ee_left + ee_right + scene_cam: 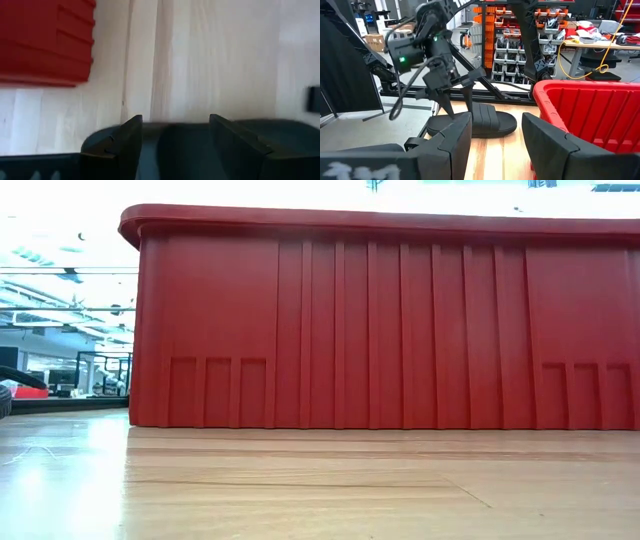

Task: Pick and place slides into bin
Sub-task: Put the black slide into the bin

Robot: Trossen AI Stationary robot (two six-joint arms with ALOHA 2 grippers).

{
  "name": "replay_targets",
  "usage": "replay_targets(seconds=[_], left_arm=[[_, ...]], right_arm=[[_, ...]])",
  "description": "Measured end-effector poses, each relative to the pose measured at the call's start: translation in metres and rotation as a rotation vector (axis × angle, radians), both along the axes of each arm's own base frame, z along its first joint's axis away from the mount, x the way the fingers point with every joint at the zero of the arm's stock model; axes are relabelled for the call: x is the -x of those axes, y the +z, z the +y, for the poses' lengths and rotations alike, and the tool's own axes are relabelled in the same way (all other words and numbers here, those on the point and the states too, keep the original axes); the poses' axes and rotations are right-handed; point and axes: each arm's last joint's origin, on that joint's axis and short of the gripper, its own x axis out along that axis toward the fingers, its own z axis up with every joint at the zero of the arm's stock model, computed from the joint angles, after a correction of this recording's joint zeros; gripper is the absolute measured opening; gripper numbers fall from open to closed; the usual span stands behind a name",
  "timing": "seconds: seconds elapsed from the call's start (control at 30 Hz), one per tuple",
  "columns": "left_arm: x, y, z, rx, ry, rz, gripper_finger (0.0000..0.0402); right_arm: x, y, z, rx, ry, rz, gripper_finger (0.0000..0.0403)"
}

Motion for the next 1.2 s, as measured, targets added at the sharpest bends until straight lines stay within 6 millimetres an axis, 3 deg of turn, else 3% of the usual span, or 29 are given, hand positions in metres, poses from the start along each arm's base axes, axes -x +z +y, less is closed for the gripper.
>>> replay_targets(seconds=[0.37, 1.2], left_arm=[[0.008, -0.027, 0.004, -0.133, 0.131, 0.191, 0.0225], [0.002, -0.031, 0.013, -0.163, 0.136, 0.224, 0.0225]], right_arm=[[0.0, 0.0, 0.0, -0.001, 0.0, 0.0, 0.0164], [0.0, 0.0, 0.0, -0.002, -0.001, 0.001, 0.0164]])
